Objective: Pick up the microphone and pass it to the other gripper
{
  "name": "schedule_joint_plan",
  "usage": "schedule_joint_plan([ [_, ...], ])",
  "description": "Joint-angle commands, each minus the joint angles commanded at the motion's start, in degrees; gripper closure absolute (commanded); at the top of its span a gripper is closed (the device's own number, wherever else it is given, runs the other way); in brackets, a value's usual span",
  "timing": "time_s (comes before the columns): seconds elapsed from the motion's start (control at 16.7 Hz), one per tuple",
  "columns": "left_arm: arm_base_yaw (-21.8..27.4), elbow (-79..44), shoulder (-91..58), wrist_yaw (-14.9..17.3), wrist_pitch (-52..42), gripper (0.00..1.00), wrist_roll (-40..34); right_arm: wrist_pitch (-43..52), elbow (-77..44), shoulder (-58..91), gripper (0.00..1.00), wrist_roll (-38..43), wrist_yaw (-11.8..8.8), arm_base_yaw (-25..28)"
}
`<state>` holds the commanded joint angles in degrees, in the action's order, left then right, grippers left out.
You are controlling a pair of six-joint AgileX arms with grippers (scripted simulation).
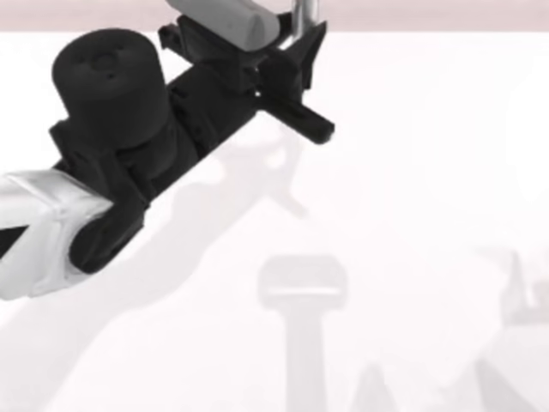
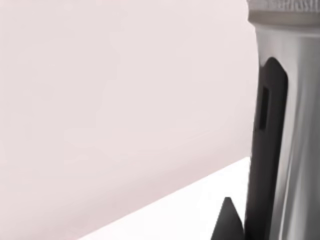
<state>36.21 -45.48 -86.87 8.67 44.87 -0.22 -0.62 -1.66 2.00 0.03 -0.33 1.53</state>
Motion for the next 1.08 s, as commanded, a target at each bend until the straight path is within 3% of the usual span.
schedule_joint_plan([
  [0.24, 0.00, 0.00, 0.00, 0.00, 0.00, 1.00, 0.00, -3.09, -7.89, 11.13, 0.00, 0.25, -1.16, 6.71],
  [0.78, 0.00, 0.00, 0.00, 0.00, 0.00, 1.00, 0.00, -15.13, -34.54, 51.09, 0.00, 1.16, -4.71, 27.17],
  [1.08, 0.00, 0.00, 0.00, 0.00, 0.00, 1.00, 0.00, -18.42, -42.79, 63.47, 0.00, 1.21, -5.90, 34.11],
])
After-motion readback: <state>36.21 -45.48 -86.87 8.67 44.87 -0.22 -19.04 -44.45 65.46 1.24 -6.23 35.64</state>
